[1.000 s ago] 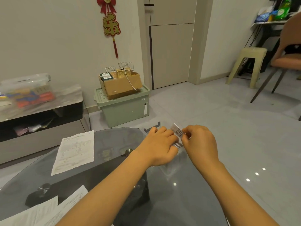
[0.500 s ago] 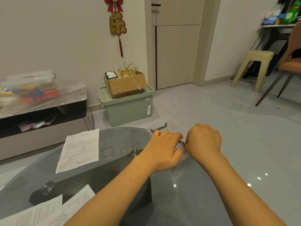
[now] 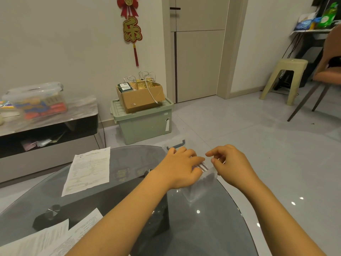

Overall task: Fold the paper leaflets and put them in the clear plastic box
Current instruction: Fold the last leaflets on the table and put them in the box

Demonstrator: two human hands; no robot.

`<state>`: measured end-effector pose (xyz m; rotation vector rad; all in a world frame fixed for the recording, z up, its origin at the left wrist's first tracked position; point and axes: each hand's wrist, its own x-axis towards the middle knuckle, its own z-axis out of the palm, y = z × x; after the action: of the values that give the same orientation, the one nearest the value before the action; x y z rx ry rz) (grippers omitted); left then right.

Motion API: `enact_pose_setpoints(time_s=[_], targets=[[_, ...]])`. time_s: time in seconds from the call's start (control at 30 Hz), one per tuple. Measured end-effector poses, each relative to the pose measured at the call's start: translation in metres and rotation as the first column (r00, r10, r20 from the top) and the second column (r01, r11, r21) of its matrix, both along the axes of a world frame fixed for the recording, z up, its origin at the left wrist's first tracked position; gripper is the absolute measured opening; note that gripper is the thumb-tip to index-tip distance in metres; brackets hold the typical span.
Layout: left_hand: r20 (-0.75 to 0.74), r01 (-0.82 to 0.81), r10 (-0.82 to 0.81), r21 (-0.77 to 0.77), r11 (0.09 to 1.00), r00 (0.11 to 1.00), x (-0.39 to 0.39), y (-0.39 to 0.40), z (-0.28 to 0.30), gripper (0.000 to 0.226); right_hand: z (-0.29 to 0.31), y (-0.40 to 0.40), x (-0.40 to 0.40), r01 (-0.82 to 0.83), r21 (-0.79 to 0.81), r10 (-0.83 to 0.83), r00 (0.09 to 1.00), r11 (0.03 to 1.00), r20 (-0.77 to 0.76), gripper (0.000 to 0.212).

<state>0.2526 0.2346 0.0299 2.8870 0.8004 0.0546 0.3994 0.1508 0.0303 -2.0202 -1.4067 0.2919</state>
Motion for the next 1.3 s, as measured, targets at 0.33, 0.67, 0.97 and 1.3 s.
enact_pose_setpoints(time_s=[0.33, 0.67, 0.97, 1.3], targets=[[0.236, -0.169, 0.172, -0.035, 0.985, 0.956, -0.058, -0.041, 0.02, 0.058, 0.017, -0.028, -0.024, -0.174, 0.049, 0.172, 0.984, 0.983, 0.047, 0.02], [0.07, -0.445, 0.462, -0.175, 0.878, 0.884, -0.148, -0.151, 0.006, 0.047, 0.032, -0.081, -0.108, -0.53, -0.089, 0.537, 0.838, 0.844, 0.099, 0.018], [-0.157, -0.503, 0.478, -0.255, 0.826, 0.864, -0.205, -0.208, -0.034, 0.065, 0.005, -0.109, -0.14, -0.65, -0.347, 0.73, 0.654, 0.676, 0.198, 0.022], [-0.128, -0.457, 0.44, -0.332, 0.826, 0.889, -0.209, -0.205, -0.046, 0.084, -0.019, -0.122, -0.144, -0.679, -0.509, 0.834, 0.525, 0.529, 0.166, 0.058]])
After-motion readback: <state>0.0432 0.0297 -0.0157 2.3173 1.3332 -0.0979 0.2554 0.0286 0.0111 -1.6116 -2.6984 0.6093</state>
